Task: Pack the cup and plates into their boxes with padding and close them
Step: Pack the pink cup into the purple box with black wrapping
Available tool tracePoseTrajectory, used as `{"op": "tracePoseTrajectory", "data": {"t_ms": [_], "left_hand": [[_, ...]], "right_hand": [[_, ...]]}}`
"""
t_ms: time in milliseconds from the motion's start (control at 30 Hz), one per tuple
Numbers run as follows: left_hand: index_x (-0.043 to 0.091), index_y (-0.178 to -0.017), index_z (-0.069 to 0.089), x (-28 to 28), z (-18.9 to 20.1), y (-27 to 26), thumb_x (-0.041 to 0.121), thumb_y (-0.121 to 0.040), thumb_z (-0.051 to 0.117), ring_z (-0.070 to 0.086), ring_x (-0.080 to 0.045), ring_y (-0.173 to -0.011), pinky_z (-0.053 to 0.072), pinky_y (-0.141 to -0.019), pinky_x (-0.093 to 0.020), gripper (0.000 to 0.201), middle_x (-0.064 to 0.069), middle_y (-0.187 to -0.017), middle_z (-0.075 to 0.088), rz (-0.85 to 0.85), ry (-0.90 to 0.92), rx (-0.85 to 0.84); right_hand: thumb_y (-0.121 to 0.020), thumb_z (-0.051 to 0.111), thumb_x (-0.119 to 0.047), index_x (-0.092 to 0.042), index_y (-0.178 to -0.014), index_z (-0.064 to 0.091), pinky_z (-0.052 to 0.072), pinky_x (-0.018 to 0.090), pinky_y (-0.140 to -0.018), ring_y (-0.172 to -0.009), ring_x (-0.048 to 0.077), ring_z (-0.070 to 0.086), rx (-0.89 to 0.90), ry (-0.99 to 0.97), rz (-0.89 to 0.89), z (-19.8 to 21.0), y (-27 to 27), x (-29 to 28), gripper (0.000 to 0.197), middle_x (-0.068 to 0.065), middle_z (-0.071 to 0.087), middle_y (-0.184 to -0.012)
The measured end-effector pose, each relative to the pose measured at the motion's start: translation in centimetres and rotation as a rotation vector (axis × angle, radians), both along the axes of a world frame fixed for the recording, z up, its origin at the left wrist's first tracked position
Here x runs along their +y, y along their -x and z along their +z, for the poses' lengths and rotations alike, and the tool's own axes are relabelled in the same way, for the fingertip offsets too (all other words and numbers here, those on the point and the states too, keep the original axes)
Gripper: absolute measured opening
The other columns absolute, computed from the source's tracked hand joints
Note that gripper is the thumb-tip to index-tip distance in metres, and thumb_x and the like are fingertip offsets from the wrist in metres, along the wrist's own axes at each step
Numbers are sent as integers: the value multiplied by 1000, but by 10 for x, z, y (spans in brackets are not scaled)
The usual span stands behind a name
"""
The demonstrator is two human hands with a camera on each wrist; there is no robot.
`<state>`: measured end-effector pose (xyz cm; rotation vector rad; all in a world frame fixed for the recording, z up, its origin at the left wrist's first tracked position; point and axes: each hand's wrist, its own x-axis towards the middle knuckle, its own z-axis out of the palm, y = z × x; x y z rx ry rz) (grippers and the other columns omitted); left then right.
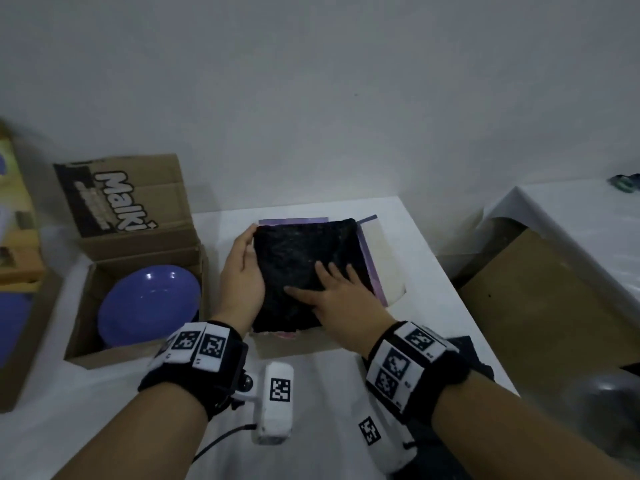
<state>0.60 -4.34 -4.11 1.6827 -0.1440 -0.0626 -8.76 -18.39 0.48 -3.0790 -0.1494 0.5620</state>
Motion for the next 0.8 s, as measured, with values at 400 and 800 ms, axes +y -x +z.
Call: {"op": "tracePoseTrajectory", "data": {"t_ms": [400,800], "left_hand": [[28,-135,45,-2,0,1,18,-102,30,44,-10,-126,37,-109,-36,37,6,-138,48,19,-75,-34],[17,-147,26,-1,12,8,30,-98,37,23,-27,-142,19,-115,-43,51,-10,-154,27,68,-818,-340]], "right_hand": [[-80,57,-62,-47,-146,-2,15,59,-112,-145,30,-7,93,-239,-153,-5,-47,2,90,2,-7,-159],[-81,67,-41,-29,-146,26,29,44,-112,-136,22,33,-185,-705,-234,1,-44,-12,78,6,36,-148]]}}
